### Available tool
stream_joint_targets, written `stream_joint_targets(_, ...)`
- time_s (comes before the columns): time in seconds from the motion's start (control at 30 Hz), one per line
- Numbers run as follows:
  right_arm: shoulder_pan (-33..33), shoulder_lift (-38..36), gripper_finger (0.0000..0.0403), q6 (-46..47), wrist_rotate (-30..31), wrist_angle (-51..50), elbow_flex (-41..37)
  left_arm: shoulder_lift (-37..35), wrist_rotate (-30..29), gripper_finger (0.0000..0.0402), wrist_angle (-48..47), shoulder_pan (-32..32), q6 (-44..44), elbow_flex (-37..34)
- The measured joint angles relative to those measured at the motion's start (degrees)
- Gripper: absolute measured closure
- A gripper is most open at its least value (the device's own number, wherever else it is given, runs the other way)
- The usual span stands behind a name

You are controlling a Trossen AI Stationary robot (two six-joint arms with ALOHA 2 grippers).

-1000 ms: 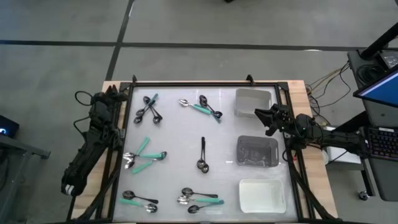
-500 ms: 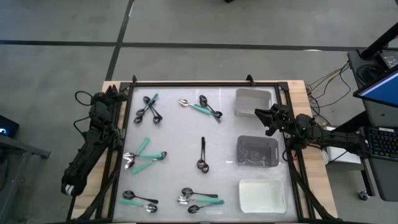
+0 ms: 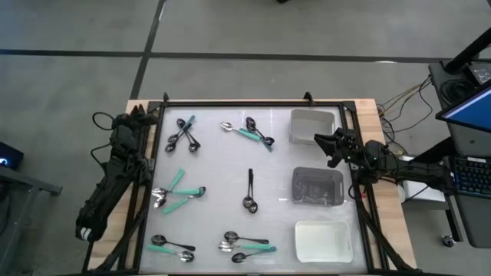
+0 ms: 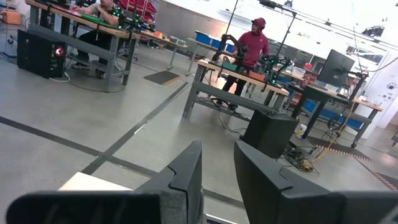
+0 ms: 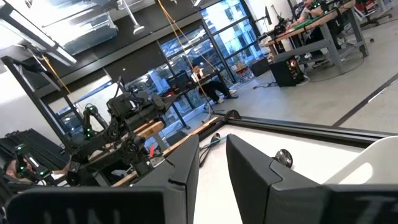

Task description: Sort silverware by color (type)

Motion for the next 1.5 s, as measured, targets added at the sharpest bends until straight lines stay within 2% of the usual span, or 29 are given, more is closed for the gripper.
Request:
stream_joint_targets(0.77,0.0,0.0,0.033,0.0,0.0,0.0,0.0,0.0,0.0,0.0323,0.0,0.0,0.0,0.0)
stream_joint_targets(0.9,0.0,0.0,0.033,0.0,0.0,0.0,0.0,0.0,-3.4,0.0323,-0.2,0.0,2.3,0.0)
stream_joint_targets(1.3,0.0,0.0,0.033,0.0,0.0,0.0,0.0,0.0,-3.3,0.0323,0.7,0.0,1.8,0.1)
stream_joint_targets(1.37,0.0,0.0,0.033,0.0,0.0,0.0,0.0,0.0,-2.6,0.0323,0.5,-0.1,1.6,0.1)
stream_joint_targets(1.5,0.0,0.0,0.033,0.0,0.0,0.0,0.0,0.1,3.1,0.0323,-1.5,-0.1,0.0,0.0)
